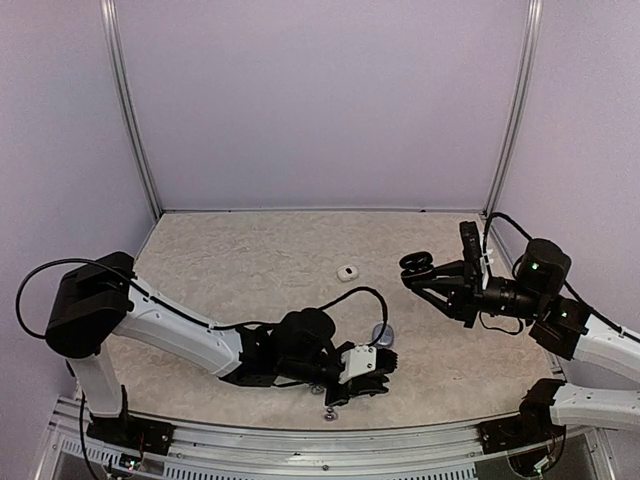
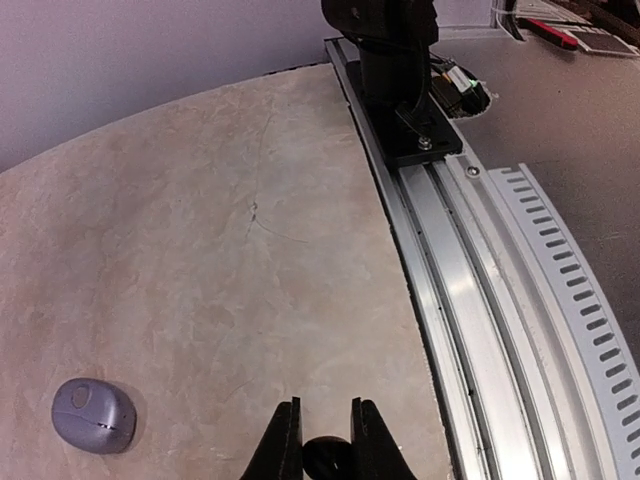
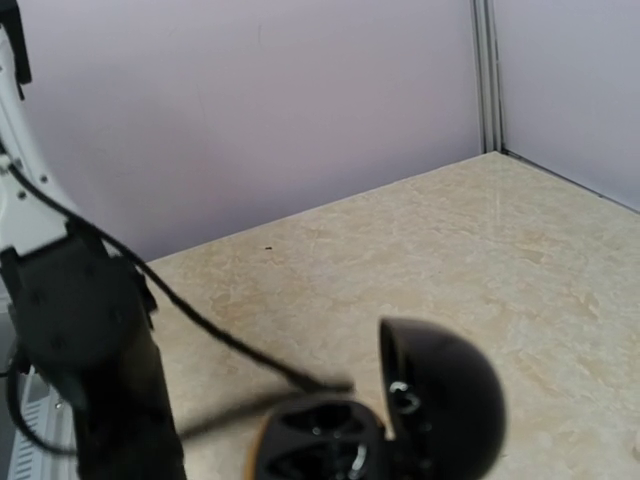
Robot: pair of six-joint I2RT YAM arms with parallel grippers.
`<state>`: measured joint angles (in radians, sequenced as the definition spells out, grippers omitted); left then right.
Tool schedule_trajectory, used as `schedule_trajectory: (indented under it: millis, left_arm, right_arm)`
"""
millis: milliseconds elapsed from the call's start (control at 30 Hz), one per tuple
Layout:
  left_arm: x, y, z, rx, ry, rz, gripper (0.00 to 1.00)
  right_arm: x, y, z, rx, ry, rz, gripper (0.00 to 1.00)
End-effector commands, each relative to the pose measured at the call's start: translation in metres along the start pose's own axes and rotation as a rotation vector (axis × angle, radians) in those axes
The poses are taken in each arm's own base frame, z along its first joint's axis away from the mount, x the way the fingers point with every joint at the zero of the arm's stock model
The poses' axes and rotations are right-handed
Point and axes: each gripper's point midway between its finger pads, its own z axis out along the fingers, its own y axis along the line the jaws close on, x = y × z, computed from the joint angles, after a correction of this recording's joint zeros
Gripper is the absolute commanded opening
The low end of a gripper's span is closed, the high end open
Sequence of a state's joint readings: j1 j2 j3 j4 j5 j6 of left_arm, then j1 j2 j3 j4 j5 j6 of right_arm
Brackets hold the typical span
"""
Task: Insert the wireless bluetooth earbuds into the charging case
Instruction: Pick up the left earbud from the corner of the board, then place the left earbud at the center of the board.
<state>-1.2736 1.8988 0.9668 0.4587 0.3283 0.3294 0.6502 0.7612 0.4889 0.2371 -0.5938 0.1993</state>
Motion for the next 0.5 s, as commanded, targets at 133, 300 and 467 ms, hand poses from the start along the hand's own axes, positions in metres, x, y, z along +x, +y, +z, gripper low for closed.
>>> schedule_trajectory:
  millis: [133,300,467]
  left_arm:
    - [0.014,0.086,-0.07,-0.409,-0.011,-0.281,0.11]
    - [0.072,0.109,-0.123,-0.684,0.108,-0.604,0.09]
    - [0.107,0.105,-0.165,-0.864,0.147,-0.829,0.09]
  right_arm:
    - [-0.014,-0.007,0.002,0.028,-0.037,-0.03,0.0]
    - [-0.015,-0.008,0.002,0.03,-0.037,-0.034,0.0]
    - [-0.012,-0.009,0.006,0.021,-0.03,-0.036,0.0]
